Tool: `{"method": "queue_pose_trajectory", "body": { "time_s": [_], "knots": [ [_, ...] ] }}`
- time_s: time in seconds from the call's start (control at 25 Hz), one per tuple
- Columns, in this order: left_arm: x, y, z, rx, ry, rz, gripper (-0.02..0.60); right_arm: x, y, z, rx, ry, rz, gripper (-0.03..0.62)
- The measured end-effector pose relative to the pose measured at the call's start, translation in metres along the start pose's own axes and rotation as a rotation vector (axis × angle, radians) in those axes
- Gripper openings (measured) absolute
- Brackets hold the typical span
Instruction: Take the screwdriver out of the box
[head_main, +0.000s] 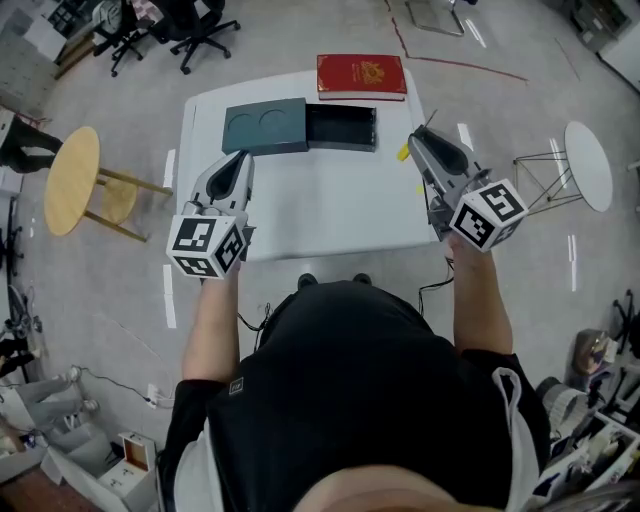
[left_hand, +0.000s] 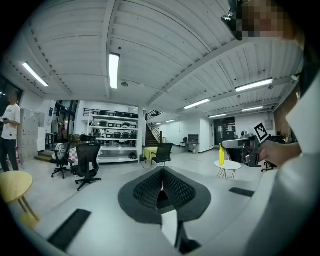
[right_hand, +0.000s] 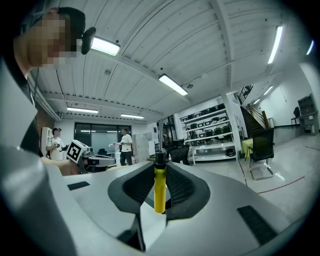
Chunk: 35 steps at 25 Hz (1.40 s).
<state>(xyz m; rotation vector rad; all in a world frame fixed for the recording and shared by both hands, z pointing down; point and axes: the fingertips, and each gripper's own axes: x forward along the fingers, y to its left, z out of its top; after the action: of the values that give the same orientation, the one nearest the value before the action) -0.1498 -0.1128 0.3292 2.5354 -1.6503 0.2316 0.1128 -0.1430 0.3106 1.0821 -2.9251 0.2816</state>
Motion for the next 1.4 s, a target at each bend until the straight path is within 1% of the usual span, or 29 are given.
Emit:
{"method": "queue_pose_trajectory", "body": {
  "time_s": [0.2, 0.48, 1.16, 1.4],
  "knots": [
    [-0.003, 0.014, -0.004, -0.010, -0.007, 0.009, 0.017, 0.016, 0.008, -0.002, 0.007, 0.016, -0.005, 0.086],
    [-0.007, 0.020, -0.008, -0.015, -0.003, 0.011, 0.017, 0.026, 0.016, -0.005, 0.002, 0.028, 0.001, 0.086],
    [-0.005, 0.027, -0.011, -0.030, 0.002, 0.019, 0.017, 0.031, 0.013, -0.010, 0.012, 0.031, -0.003, 0.084],
    [-0.006, 0.030, -0.007, -0.031, -0.005, 0.025, 0.017, 0.030, 0.013, -0.007, 0.019, 0.025, -0.005, 0.084]
  ]
}}
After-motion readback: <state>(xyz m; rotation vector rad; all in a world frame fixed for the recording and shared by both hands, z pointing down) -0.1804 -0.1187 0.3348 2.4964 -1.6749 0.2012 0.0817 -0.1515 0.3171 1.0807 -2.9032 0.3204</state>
